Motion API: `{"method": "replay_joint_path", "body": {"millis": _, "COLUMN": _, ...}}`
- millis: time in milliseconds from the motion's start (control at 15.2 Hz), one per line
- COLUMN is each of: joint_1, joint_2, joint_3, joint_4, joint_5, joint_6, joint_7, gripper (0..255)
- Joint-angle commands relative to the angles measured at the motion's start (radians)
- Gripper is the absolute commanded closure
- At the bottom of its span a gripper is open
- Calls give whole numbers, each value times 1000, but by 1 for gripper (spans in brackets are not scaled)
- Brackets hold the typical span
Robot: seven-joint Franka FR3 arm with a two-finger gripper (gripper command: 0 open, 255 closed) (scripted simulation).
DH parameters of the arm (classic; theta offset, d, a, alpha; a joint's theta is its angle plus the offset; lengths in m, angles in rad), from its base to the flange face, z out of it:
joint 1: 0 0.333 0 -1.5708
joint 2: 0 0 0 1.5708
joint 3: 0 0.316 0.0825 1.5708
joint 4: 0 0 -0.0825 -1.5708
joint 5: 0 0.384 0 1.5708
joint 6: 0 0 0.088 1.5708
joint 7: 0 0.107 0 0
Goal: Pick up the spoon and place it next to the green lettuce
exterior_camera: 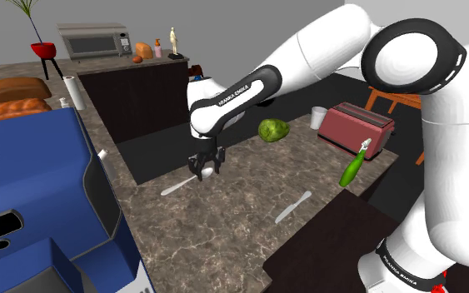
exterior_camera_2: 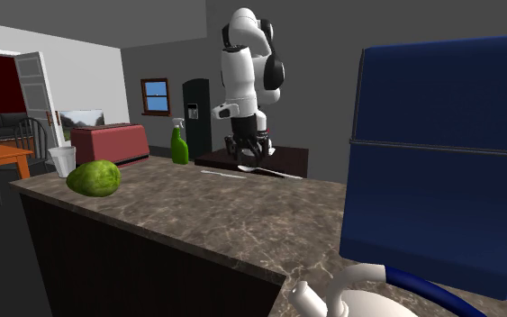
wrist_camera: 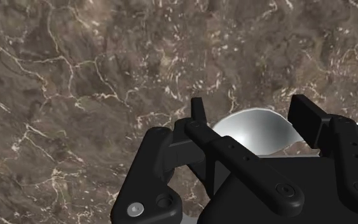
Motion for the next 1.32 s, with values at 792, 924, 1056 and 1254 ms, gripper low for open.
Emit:
{"method": "replay_joint_path", "body": {"millis": 792, "joint_1": -9, "joint_2": -100, "joint_3": 11, "joint_4": 50, "joint_5": 19, "joint_6": -149, "joint_7": -1, "gripper": 255}}
{"method": "replay_joint_path", "body": {"millis": 924, "joint_1": -10, "joint_2": -110, "joint_3": 12, "joint_4": 58, "joint_5": 21, "joint_6": -167, "joint_7": -1, "gripper": 255}}
{"method": "replay_joint_path", "body": {"millis": 1056, "joint_1": -40, "joint_2": -131, "joint_3": 0, "joint_4": 29, "joint_5": 25, "joint_6": -162, "joint_7": -44, "gripper": 255}}
{"method": "replay_joint_path", "body": {"millis": 1254, "joint_1": -85, "joint_2": -157, "joint_3": -21, "joint_4": -5, "joint_5": 29, "joint_6": -156, "joint_7": -109, "gripper": 255}}
